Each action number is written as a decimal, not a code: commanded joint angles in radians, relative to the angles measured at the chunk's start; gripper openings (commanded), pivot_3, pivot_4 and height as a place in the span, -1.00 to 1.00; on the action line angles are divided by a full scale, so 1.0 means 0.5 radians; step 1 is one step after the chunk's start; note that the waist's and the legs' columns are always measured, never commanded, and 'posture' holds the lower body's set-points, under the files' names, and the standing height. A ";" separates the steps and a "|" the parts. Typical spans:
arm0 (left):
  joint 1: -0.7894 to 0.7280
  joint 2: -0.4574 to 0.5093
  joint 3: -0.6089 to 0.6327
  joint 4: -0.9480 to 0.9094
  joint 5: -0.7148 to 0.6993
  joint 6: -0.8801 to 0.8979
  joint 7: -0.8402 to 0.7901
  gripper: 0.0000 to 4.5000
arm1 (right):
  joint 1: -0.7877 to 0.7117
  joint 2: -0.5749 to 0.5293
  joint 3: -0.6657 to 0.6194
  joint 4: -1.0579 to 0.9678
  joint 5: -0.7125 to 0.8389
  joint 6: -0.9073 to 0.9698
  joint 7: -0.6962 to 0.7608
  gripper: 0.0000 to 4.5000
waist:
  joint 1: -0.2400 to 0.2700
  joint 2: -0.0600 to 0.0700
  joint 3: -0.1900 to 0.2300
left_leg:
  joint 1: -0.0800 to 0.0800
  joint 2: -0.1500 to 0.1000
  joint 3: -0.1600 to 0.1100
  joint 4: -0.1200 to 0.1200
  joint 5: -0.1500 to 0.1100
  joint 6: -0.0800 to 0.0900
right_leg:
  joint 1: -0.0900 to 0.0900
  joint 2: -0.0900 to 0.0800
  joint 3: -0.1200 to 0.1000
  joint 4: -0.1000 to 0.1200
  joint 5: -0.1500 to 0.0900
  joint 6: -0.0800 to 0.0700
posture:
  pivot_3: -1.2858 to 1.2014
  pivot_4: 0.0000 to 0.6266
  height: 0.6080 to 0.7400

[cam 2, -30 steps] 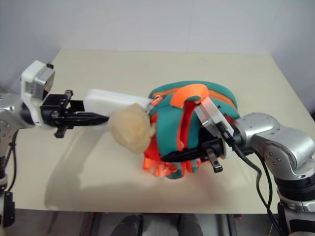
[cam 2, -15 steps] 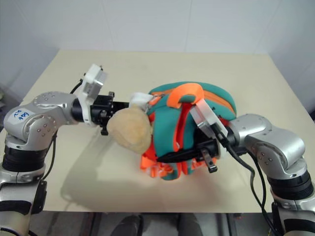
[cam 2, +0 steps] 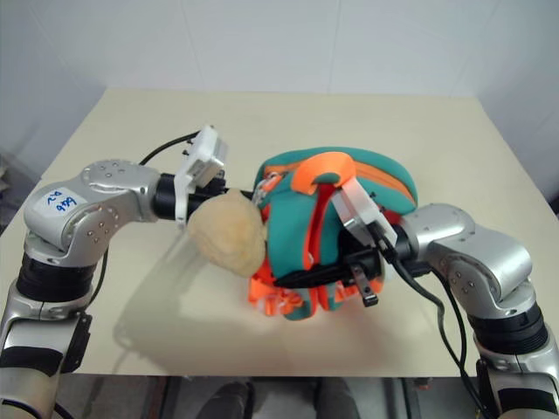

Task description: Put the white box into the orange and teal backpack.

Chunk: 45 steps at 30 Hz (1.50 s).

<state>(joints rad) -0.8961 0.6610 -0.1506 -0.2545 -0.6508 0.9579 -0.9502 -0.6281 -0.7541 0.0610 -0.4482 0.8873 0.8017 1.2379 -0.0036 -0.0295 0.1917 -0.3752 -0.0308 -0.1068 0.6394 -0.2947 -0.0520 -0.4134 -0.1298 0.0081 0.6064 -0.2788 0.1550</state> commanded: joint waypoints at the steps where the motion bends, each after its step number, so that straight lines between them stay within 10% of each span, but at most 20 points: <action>1: -0.065 -0.044 -0.099 -0.151 0.026 0.008 0.008 -0.41 | -0.045 0.031 0.009 0.013 -0.027 -0.043 -0.018 -0.78 | 0.002 0.000 0.000 | 0.000 0.000 0.000 0.001 0.000 0.000 | 0.000 0.000 0.000 0.000 0.000 0.000 | 0.03 -0.52 1.00; 8: -0.054 -0.015 -0.209 -0.188 0.134 0.019 0.007 -0.41 | -0.059 0.049 0.028 0.035 -0.054 -0.065 -0.008 -0.78 | 0.000 0.000 0.000 | 0.000 0.000 0.000 0.004 0.000 0.000 | 0.001 0.000 0.000 0.001 0.000 0.000 | 0.03 -0.52 1.00; 19: -0.166 -0.059 -0.029 -0.117 0.053 0.083 0.024 1.00 | -0.049 0.060 0.031 0.027 -0.078 -0.077 -0.005 -0.78 | 0.001 0.000 0.000 | -0.001 0.000 0.000 0.008 -0.001 0.002 | 0.001 0.000 0.000 0.003 0.000 0.000 | 0.03 -0.52 1.00; 45: 0.063 0.588 0.463 -0.197 -0.453 0.352 -0.344 1.00 | 0.017 0.082 0.076 -0.001 -0.160 -0.128 -0.045 -0.78 | 0.001 0.001 0.001 | -0.002 0.000 -0.001 0.010 -0.003 0.002 | 0.001 0.000 0.000 0.002 0.000 0.000 | 0.03 -0.52 1.00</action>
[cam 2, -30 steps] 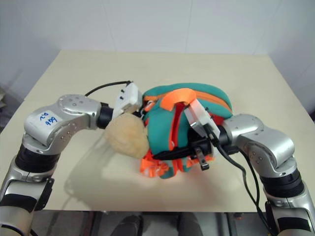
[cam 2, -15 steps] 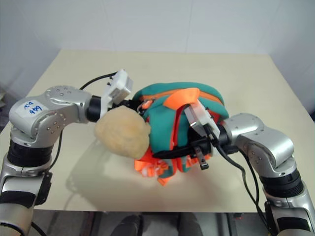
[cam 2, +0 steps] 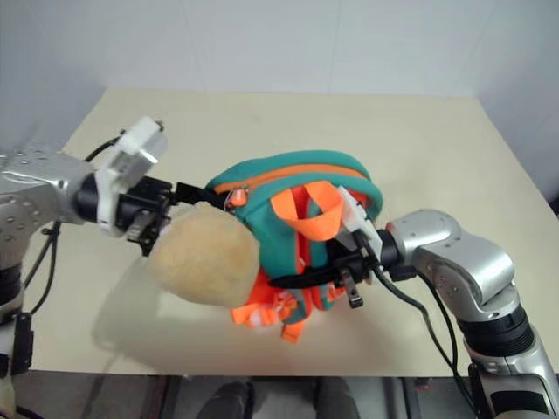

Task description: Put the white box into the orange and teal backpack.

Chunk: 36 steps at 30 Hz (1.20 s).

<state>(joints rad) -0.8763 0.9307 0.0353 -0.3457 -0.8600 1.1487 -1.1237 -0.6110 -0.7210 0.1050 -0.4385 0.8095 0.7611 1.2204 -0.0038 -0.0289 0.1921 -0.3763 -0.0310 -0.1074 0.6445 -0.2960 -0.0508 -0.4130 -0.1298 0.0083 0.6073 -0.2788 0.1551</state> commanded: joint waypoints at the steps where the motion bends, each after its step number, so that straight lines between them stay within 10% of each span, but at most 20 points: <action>1: 0.032 0.055 0.098 -0.009 -0.037 -0.033 0.005 1.00 | -0.018 0.019 -0.011 -0.019 -0.009 -0.047 -0.009 -0.78 | 0.003 0.000 0.000 | 0.000 0.000 0.000 0.001 0.000 0.000 | 0.001 0.000 0.000 0.000 0.000 0.000 | 0.03 -0.52 1.00; 22: 0.004 0.101 0.759 0.145 -0.719 0.250 0.404 1.00 | 0.050 0.120 0.045 -0.035 -0.105 -0.081 -0.117 -0.78 | -0.002 0.000 0.000 | 0.001 0.000 -0.003 0.003 -0.004 0.006 | 0.001 0.000 0.000 0.004 0.000 0.000 | 0.03 -0.52 1.00; 36: 0.377 0.376 0.741 -0.098 -1.993 0.141 1.347 1.00 | 0.053 0.122 0.068 0.023 -0.134 -0.110 -0.077 -0.78 | -0.009 0.000 0.000 | 0.005 0.000 -0.003 0.003 -0.005 0.001 | 0.001 0.000 0.003 0.002 0.000 -0.001 | 0.03 -0.52 1.00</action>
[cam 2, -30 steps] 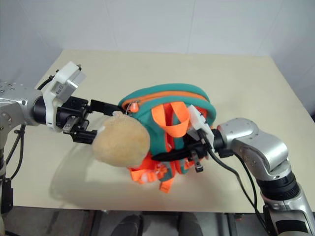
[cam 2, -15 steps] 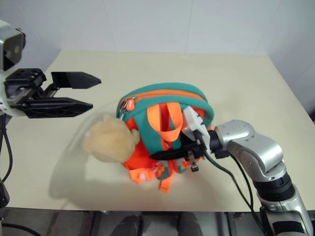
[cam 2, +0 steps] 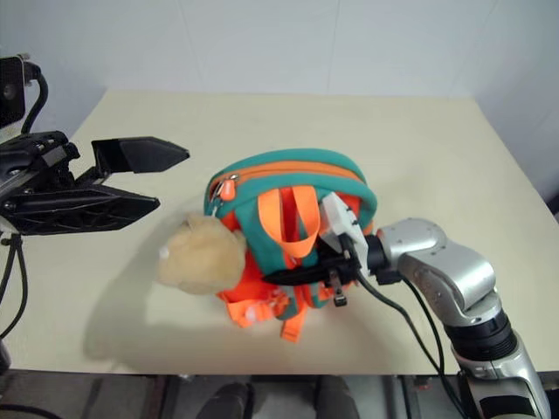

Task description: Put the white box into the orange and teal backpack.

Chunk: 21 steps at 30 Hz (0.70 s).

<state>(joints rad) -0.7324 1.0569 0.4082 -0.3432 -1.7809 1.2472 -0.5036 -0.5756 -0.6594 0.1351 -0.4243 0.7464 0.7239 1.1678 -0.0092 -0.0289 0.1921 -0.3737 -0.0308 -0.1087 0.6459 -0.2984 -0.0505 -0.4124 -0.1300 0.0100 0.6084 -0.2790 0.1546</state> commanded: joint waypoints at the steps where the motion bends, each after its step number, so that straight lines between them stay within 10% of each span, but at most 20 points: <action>1: 0.129 0.165 -0.010 -0.130 -0.158 -0.064 0.125 1.00 | -0.022 -0.001 0.013 0.004 -0.013 -0.042 0.037 -0.78 | 0.003 0.000 0.000 | 0.000 0.000 0.000 0.000 0.000 0.000 | 0.000 0.000 0.000 -0.002 0.000 0.000 | 0.03 -0.52 1.00; 21: 0.335 0.359 -0.263 -0.393 0.337 -0.234 -0.004 1.00 | -0.058 0.024 0.034 0.074 -0.056 -0.080 0.075 -0.78 | 0.012 0.001 0.000 | 0.004 0.000 0.003 -0.003 -0.002 0.003 | 0.002 0.002 0.001 -0.003 -0.002 -0.004 | 0.03 -0.52 1.00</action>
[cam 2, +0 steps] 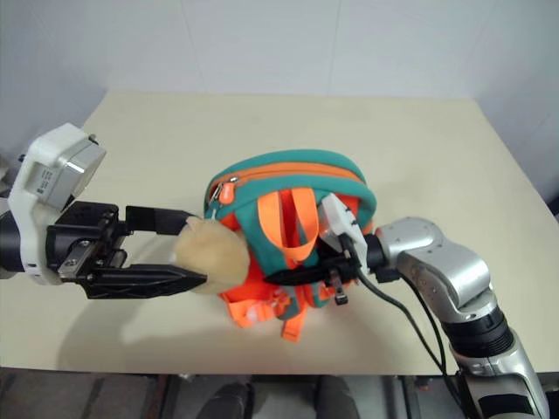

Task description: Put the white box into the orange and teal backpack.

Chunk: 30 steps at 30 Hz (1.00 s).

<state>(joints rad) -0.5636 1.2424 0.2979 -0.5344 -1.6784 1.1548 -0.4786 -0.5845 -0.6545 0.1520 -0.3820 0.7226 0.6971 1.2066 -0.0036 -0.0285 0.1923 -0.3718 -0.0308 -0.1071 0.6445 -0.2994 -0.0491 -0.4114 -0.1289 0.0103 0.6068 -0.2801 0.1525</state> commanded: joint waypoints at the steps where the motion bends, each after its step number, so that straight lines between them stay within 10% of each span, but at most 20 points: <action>1: -0.015 -0.035 -0.061 -0.008 0.152 -0.067 -0.065 1.00 | -0.036 0.018 -0.001 -0.010 -0.012 -0.027 -0.011 -0.78 | 0.001 0.000 0.000 | 0.000 0.000 0.000 0.000 0.000 0.000 | 0.000 0.000 0.000 0.000 0.000 0.000 | 0.03 -0.52 1.00; 7: -0.067 -0.104 -0.134 0.018 0.221 -0.096 -0.125 0.73 | 0.010 0.046 -0.008 -0.029 -0.024 -0.025 -0.063 -0.78 | -0.001 0.000 0.000 | 0.000 0.000 0.000 0.000 0.000 0.000 | 0.000 0.000 0.000 -0.002 0.000 0.000 | 0.03 -0.52 1.00; 19: -0.149 -0.133 -0.117 0.124 0.371 -0.115 -0.302 -0.70 | 0.076 0.062 -0.028 -0.065 -0.019 -0.034 -0.138 -0.78 | -0.001 0.000 0.000 | 0.000 0.000 0.000 -0.002 0.000 0.000 | 0.000 0.000 0.000 -0.003 0.000 0.000 | 0.03 -0.52 1.00; 30: -0.284 -0.067 -0.128 0.365 0.768 -0.164 -0.647 -0.81 | 0.171 0.209 -0.098 -0.001 -0.042 -0.170 -0.313 -0.78 | -0.002 0.001 0.000 | 0.000 0.001 0.000 -0.003 0.000 0.000 | 0.000 0.001 0.000 -0.003 0.000 0.000 | 0.03 -0.52 1.00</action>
<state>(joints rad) -0.6740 1.1960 0.2147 -0.3693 -1.3256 1.1006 -0.7785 -0.5042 -0.5616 0.1344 -0.3818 0.7044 0.6385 1.0716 -0.0046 -0.0282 0.1925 -0.3719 -0.0302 -0.1071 0.6429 -0.2996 -0.0489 -0.4115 -0.1281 0.0101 0.6051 -0.2801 0.1525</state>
